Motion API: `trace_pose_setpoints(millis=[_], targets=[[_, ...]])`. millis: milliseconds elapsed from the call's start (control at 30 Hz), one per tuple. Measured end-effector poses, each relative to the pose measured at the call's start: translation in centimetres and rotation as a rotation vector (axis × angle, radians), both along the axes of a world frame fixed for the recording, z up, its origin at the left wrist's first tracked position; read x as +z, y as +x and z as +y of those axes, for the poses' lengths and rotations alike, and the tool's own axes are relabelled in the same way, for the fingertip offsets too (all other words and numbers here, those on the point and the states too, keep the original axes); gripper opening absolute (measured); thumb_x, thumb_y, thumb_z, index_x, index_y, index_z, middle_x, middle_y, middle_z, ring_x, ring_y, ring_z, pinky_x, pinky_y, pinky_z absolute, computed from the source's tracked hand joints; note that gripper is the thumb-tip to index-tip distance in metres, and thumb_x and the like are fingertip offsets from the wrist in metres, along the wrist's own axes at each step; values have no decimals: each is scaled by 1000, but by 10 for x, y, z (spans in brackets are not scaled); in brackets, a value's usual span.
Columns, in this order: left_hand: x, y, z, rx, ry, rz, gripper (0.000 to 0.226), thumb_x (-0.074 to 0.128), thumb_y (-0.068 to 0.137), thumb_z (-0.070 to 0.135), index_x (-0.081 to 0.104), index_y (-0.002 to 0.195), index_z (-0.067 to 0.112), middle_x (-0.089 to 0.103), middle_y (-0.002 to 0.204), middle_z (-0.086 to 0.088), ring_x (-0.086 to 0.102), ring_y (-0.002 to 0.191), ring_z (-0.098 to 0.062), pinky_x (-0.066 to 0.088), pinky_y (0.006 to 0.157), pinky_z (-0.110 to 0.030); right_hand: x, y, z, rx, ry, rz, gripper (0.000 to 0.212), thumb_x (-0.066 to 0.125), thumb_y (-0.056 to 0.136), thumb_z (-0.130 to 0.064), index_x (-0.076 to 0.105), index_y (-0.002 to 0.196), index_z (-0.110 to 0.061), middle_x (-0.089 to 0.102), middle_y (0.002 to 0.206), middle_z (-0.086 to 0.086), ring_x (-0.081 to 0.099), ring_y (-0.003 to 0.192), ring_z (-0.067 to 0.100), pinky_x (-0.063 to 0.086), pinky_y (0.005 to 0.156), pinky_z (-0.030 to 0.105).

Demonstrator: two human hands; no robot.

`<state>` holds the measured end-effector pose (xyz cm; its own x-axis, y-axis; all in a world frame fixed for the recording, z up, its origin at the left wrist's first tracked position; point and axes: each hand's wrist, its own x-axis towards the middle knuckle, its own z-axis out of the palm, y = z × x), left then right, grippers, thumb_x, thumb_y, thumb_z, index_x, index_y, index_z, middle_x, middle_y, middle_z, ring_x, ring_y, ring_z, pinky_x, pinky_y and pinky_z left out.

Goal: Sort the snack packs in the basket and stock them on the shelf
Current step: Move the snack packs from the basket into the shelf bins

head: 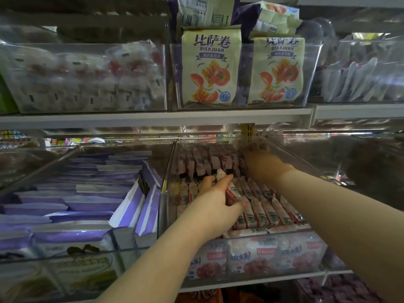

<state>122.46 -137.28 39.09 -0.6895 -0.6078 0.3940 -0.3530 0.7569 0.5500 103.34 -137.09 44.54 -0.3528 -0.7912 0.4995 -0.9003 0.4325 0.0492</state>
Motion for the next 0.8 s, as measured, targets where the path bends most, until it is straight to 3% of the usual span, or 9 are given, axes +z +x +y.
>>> trace_pose_setpoints(millis=[167,267,367,433,533,633,700,767,800], targets=[[0,1,1,-1,5,8,67,53,93,45,18,150,42,6,156,16,29,137,-12,24,90,-15,5,-2,-8,-28,-90,-49,47,45,95,-7,38,140,-14,43,143,15,33,135,39,47,98,49],[0,1,1,-3,13,7,67,53,93,45,18,150,41,7,156,16,31,136,-11,25,89,-15,1,0,-10,-32,-117,-73,54,44,95,-11,26,146,-10,33,148,20,26,137,43,40,103,52],[1,2,2,4,29,7,66,53,93,44,18,150,42,7,156,16,37,120,-4,27,87,-15,6,0,-6,23,55,-63,69,51,94,-20,12,150,-8,31,149,21,31,136,40,35,109,48],[1,4,2,5,28,8,66,53,93,45,18,149,43,6,156,17,36,114,-2,28,86,-15,16,1,4,81,161,-49,65,55,92,-27,24,146,-9,47,138,17,48,124,33,41,105,43],[2,4,2,10,25,10,67,53,92,47,19,149,43,7,157,15,36,130,-10,27,89,-16,29,5,21,100,107,73,47,53,91,-24,40,135,-16,51,128,14,51,116,33,47,96,46],[2,3,1,15,19,9,67,53,92,48,18,149,43,7,157,14,33,137,-14,25,91,-16,24,16,27,-4,22,223,50,50,88,-9,41,136,-19,46,131,15,50,117,36,51,89,45],[1,2,1,16,11,9,68,53,92,47,19,150,42,8,157,14,32,137,-13,25,91,-15,14,21,28,6,151,152,45,50,89,-3,46,133,-12,54,110,9,57,102,30,53,80,36],[0,2,0,16,8,10,67,53,92,47,19,150,42,7,157,14,32,136,-12,25,91,-15,8,19,27,22,287,85,29,49,90,0,55,118,-4,49,78,0,56,79,21,50,73,30],[0,2,0,16,8,11,67,53,92,47,19,150,42,7,158,14,32,136,-12,26,90,-15,8,17,26,26,311,71,25,49,90,0,57,113,-2,46,74,-2,54,74,19,50,72,28]])
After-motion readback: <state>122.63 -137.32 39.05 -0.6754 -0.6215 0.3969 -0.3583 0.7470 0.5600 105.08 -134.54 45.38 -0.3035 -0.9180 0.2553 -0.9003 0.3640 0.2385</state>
